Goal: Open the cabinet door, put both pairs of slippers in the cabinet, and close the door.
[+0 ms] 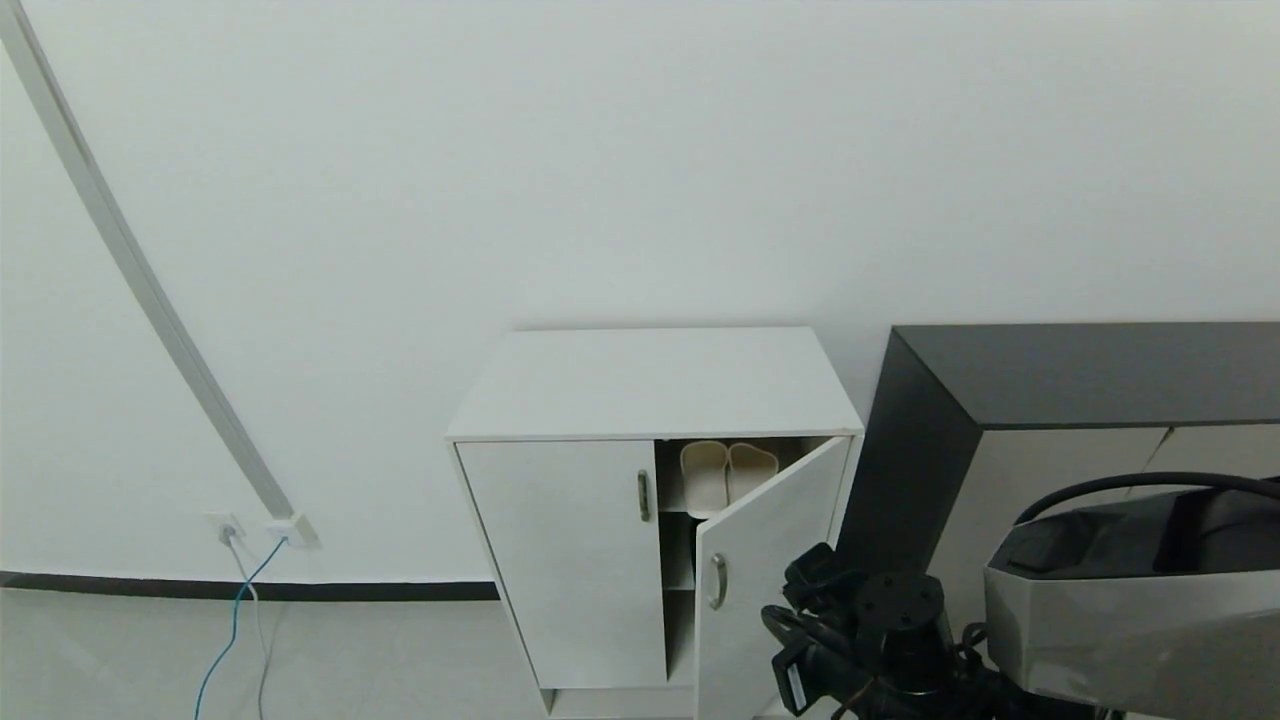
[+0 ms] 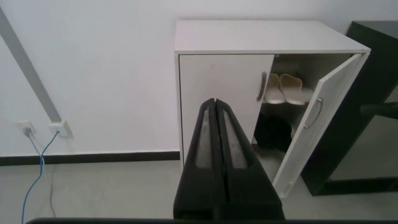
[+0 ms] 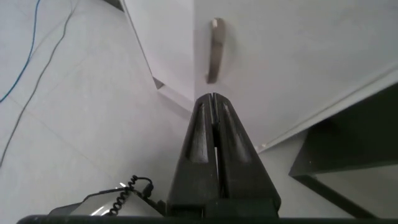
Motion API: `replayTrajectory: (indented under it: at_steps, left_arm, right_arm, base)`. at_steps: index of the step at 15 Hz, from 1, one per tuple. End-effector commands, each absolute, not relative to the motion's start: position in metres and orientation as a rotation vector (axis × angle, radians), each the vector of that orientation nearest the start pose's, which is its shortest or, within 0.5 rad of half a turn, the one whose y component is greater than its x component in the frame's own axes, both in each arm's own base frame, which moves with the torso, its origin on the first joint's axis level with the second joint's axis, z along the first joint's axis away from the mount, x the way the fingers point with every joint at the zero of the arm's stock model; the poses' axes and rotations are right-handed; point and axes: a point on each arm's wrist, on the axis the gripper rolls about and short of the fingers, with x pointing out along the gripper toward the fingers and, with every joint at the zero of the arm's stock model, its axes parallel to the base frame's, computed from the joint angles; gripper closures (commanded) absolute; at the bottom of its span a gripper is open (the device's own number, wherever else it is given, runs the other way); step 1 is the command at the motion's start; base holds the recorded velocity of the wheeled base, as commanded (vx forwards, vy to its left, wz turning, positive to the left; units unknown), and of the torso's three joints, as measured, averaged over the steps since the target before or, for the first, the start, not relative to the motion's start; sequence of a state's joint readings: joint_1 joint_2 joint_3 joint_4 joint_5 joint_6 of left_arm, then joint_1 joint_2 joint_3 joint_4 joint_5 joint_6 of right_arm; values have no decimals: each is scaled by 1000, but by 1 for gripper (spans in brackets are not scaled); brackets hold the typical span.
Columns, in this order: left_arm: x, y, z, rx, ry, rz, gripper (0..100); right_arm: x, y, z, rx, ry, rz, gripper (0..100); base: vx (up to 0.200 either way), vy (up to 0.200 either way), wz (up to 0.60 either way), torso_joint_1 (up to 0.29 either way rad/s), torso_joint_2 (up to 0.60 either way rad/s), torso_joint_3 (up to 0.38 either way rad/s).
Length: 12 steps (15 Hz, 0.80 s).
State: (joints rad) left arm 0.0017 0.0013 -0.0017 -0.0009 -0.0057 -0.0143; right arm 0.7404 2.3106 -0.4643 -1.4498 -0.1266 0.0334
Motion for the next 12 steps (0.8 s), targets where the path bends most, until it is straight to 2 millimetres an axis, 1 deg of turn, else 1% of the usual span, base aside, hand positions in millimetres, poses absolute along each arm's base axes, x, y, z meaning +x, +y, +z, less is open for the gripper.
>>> replayTrajectory:
  at_steps: [1, 6, 8, 12]
  left_arm:
    - [-23, 0, 76, -15, -2, -3, 100]
    - [-23, 0, 76, -14, -2, -5, 100]
    - [-23, 0, 76, -14, -2, -3, 100]
    - [-23, 0, 76, -15, -2, -3, 100]
  right_arm:
    - [236, 212, -11, -147, 399, 599, 100]
    - [240, 215, -19, -144, 405, 593, 100]
    - [249, 222, -22, -136, 388, 592, 100]
    - [275, 235, -26, -129, 382, 572, 100]
  base:
    - [0, 0, 0, 0, 0, 0]
    - [0, 0, 0, 0, 0, 0]
    - [0, 0, 0, 0, 0, 0]
    - [0, 0, 0, 0, 0, 0]
